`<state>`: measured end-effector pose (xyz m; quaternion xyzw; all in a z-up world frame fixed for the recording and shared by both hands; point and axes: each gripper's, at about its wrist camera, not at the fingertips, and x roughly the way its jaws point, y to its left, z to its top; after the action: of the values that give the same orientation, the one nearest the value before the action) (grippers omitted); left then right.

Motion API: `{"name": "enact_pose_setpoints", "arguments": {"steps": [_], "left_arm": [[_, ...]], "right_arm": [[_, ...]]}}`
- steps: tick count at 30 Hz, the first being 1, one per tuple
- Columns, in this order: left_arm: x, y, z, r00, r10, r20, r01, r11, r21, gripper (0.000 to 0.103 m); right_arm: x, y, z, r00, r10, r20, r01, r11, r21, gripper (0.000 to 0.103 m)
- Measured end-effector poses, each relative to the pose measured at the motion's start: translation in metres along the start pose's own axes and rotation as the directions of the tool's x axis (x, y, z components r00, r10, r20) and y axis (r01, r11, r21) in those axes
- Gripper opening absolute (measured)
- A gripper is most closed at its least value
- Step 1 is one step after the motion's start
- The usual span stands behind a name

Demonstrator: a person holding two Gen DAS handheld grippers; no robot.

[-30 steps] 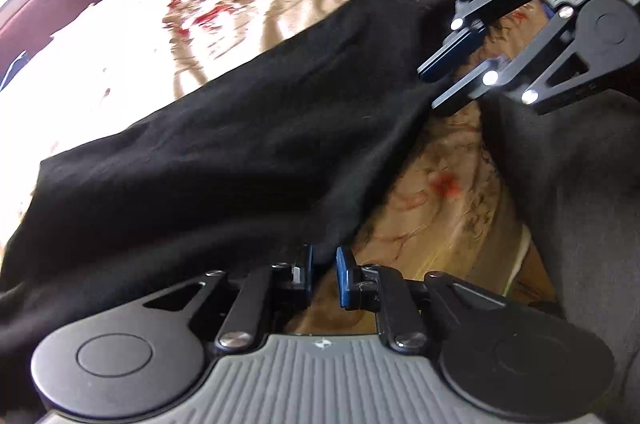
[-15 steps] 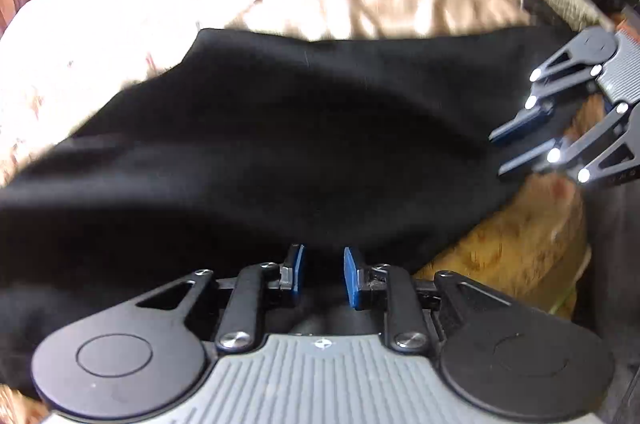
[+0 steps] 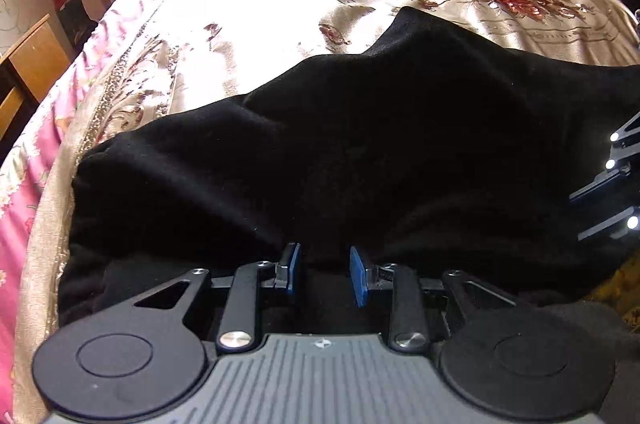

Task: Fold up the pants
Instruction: 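Lift the black pants with both grippers and fold them over onto themselves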

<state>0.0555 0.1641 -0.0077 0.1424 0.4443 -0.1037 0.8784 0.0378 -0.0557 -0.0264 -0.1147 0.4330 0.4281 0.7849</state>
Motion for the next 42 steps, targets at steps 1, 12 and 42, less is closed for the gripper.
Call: {"name": "enact_pose_setpoints", "arguments": {"steps": [1,12,42], "left_arm": [[-0.005,0.004,0.001,1.000,0.016,0.009,-0.017,1.000,0.012,0.043],[0.007,0.071,-0.025,0.979,0.201,-0.024,-0.202,0.961,-0.189,0.045],[-0.063,0.125,-0.083,0.976,0.125,0.177,-0.057,0.937,-0.346,0.048]], "right_arm": [[-0.005,-0.004,0.003,1.000,0.009,0.020,-0.009,0.999,0.035,0.031],[0.023,-0.017,0.061,0.994,0.036,0.103,-0.042,0.998,0.052,0.031],[0.082,0.161,0.108,0.996,0.023,0.081,0.005,0.944,-0.329,0.005]]}}
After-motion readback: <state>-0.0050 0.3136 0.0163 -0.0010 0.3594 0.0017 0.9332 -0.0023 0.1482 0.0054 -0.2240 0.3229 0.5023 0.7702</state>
